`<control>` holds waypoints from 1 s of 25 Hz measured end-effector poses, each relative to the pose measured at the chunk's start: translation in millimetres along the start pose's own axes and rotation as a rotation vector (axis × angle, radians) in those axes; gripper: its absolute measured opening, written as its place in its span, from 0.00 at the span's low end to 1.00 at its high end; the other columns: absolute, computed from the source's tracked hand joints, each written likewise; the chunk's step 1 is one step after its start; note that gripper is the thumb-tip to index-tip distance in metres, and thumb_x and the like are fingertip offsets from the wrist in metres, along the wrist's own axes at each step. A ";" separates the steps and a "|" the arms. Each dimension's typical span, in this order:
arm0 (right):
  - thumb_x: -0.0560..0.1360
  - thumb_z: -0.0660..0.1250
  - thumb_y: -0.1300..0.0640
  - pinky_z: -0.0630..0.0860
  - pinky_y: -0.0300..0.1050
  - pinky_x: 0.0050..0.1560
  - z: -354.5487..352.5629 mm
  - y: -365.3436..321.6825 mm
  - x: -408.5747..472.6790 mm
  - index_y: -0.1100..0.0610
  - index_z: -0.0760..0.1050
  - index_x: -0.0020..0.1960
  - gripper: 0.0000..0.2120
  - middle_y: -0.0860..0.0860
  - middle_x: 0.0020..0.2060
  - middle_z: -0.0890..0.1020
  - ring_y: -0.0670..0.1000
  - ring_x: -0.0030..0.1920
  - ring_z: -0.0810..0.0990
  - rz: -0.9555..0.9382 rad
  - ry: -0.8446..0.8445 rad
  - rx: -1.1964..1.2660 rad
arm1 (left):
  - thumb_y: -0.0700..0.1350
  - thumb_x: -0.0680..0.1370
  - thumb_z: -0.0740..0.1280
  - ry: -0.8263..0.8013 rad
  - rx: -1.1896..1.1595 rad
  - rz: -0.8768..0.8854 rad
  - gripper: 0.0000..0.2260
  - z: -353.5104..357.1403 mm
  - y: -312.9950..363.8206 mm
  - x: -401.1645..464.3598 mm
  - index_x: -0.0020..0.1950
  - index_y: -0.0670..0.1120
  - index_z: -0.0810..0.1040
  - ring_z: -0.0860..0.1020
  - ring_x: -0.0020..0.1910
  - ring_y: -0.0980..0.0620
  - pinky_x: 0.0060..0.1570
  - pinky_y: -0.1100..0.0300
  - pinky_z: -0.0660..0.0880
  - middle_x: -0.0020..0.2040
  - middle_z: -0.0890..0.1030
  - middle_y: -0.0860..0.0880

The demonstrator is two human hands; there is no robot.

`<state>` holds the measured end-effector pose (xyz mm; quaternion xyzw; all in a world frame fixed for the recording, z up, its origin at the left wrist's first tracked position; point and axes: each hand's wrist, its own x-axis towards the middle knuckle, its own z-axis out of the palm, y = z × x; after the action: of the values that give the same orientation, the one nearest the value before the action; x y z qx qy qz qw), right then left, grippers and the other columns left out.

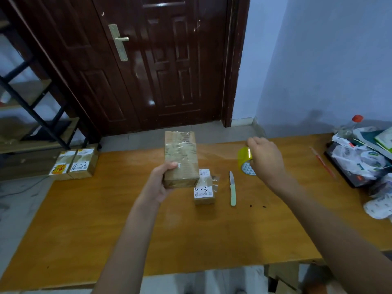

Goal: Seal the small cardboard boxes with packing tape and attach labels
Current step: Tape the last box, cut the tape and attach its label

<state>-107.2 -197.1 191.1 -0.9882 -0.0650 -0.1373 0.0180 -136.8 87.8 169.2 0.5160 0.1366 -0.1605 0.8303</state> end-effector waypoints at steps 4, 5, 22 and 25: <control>0.64 0.69 0.72 0.65 0.46 0.41 9.4 -7.2 -2.4 0.63 0.75 0.50 0.15 0.58 0.45 0.80 0.59 0.46 0.77 -0.023 -0.004 0.044 | 0.42 0.70 0.67 -0.078 -0.071 0.016 0.17 -4.9 -2.0 -4.2 0.58 0.38 0.77 0.84 0.46 0.44 0.38 0.57 0.81 0.49 0.84 0.41; 0.64 0.69 0.72 0.64 0.45 0.40 10.3 -6.8 -2.4 0.63 0.75 0.50 0.16 0.59 0.45 0.80 0.60 0.46 0.77 -0.022 -0.002 0.054 | 0.41 0.71 0.65 -0.092 -0.093 0.021 0.16 -6.6 -2.0 -4.4 0.58 0.38 0.77 0.84 0.45 0.45 0.37 0.57 0.81 0.48 0.85 0.41; 0.66 0.67 0.71 0.66 0.42 0.40 19.4 -20.0 -5.0 0.59 0.74 0.51 0.15 0.53 0.47 0.79 0.55 0.48 0.76 -0.019 -0.064 0.117 | 0.42 0.68 0.63 -0.043 -0.466 -0.013 0.15 -1.3 -23.3 -1.0 0.49 0.39 0.84 0.84 0.42 0.43 0.43 0.52 0.81 0.47 0.84 0.42; 0.65 0.65 0.72 0.61 0.42 0.38 18.8 -27.5 -5.1 0.60 0.73 0.48 0.14 0.54 0.44 0.79 0.55 0.45 0.75 -0.028 -0.053 0.137 | 0.43 0.68 0.64 -0.049 -0.595 -0.024 0.15 4.9 -30.0 -4.1 0.51 0.40 0.82 0.83 0.44 0.42 0.44 0.49 0.81 0.48 0.84 0.42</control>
<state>-110.8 -169.4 172.1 -0.9870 -0.0883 -0.1066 0.0821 -152.4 71.3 148.6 0.2443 0.1638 -0.1358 0.9461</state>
